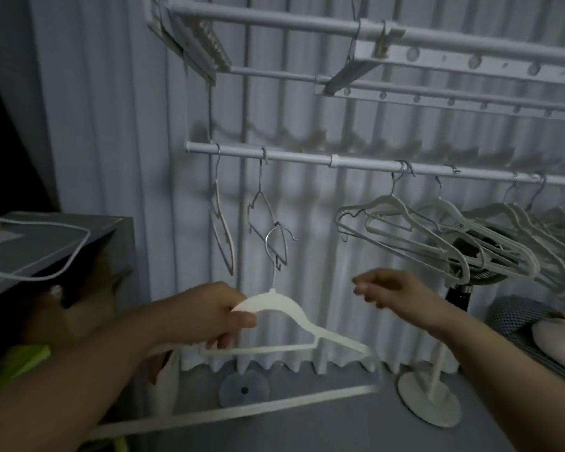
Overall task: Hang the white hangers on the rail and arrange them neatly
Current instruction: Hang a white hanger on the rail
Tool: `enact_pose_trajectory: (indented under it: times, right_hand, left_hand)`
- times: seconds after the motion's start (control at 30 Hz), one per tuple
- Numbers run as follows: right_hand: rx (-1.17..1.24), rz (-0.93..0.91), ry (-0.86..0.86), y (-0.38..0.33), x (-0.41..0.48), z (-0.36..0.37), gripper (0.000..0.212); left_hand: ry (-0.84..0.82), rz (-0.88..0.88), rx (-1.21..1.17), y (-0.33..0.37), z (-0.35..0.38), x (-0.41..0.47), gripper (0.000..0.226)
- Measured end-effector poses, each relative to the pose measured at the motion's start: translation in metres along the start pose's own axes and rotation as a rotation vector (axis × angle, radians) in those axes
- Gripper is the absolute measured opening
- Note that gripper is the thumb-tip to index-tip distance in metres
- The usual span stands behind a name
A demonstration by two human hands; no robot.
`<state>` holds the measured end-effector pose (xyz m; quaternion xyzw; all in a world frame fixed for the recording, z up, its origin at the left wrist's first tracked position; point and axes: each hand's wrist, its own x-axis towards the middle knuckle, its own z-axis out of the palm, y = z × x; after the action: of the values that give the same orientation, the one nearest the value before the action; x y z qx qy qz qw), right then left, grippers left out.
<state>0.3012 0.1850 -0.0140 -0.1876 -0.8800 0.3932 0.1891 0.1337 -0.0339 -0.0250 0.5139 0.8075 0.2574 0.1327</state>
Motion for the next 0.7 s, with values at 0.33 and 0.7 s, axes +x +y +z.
enact_pose_trajectory:
  times: [0.33,0.7]
  right_hand:
    - [0.143,-0.005,0.13,-0.082,0.138,0.091,0.05]
    - [0.223,0.098,0.088,-0.094,0.201,0.115,0.055]
  left_hand:
    - [0.217,-0.282,0.289,-0.039,-0.051,-0.018,0.026]
    - [0.254,-0.294,0.332,-0.047,-0.061,0.036,0.035]
